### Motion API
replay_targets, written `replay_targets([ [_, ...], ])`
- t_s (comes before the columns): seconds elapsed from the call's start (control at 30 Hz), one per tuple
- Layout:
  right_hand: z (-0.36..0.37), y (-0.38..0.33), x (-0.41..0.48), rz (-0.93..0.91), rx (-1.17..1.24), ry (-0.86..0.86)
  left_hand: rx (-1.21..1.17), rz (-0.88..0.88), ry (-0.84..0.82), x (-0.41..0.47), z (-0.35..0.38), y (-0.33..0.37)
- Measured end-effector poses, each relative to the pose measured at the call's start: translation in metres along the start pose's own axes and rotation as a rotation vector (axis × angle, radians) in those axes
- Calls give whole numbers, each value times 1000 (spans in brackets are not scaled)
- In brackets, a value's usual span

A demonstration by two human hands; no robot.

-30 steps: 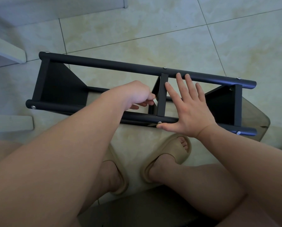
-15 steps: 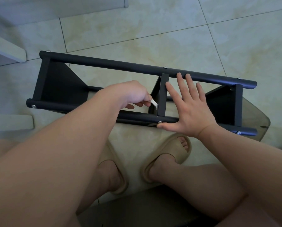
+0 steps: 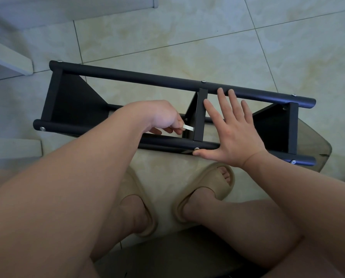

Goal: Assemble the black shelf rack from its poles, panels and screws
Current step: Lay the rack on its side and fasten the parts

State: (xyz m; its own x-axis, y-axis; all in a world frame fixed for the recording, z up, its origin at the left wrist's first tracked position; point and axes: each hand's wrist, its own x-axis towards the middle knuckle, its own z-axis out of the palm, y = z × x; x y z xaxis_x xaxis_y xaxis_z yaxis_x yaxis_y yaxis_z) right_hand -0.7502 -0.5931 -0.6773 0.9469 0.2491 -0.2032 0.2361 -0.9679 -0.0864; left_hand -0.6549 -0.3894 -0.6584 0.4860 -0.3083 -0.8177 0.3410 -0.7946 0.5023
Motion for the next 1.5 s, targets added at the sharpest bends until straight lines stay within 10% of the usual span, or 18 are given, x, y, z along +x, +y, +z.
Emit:
replay_targets([
  [0.47, 1, 1, 0, -2, 24, 9, 201, 42, -36, -3, 2, 0],
  [0.87, -18, 1, 8, 104, 222, -159, 580, 178, 373, -16, -72, 38],
  [1.0, -37, 11, 46, 176, 175, -118, 434, 253, 553, -1, -74, 24],
  [1.27, -61, 43, 107, 381, 534, -438, 446, 154, 416, 34, -69, 24],
  [1.5, -70, 22, 119, 330, 574, -302, 390, 157, 538, 15, -79, 7],
])
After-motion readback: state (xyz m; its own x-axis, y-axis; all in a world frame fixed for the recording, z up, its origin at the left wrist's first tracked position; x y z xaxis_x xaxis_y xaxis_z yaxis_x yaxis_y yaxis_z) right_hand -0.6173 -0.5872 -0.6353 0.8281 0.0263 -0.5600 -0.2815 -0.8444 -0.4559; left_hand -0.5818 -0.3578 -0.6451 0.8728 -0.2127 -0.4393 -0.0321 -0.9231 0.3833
